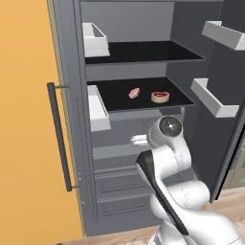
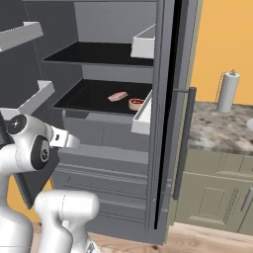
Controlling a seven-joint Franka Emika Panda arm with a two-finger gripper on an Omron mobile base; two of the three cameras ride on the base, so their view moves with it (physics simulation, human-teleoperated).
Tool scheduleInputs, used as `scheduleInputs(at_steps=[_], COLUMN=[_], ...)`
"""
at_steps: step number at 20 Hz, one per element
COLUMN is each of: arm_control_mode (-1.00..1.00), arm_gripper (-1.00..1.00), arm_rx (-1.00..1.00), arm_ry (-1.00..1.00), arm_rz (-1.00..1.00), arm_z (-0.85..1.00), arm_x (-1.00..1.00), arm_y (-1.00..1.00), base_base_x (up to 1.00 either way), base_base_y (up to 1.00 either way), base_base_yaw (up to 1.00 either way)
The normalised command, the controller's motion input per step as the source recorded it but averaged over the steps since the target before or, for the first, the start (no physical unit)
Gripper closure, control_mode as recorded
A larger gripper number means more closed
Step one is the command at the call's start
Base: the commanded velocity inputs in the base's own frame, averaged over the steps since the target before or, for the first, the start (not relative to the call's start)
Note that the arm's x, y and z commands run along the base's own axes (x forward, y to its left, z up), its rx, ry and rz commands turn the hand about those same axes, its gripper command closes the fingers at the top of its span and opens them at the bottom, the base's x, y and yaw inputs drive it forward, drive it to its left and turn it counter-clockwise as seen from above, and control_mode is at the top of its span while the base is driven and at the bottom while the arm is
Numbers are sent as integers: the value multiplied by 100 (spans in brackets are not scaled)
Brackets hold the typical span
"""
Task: Place the steak on the counter behind the older steak on the same shelf of the fridge to maintain FIFO order. Close the fridge door when finished.
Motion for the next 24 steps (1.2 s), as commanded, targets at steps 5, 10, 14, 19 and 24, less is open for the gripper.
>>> scheduleInputs(at_steps=[5, 10, 14, 19, 24], arm_control_mode=[100, 100, 100, 100, -100], arm_gripper=[-100, -100, -100, -100, -100], arm_rx=[0, 0, 0, 0, 0], arm_ry=[0, 0, 0, 0, -12], arm_rz=[0, 0, 0, 0, -3], arm_z=[0, 0, 0, 0, 0], arm_x=[0, 0, 0, 0, -41], arm_y=[0, 0, 0, 0, -12], base_base_x=[0, -8, -35, -18, -3], base_base_y=[9, 1, 7, 8, 0], base_base_yaw=[-1, 0, 0, 0, 0])
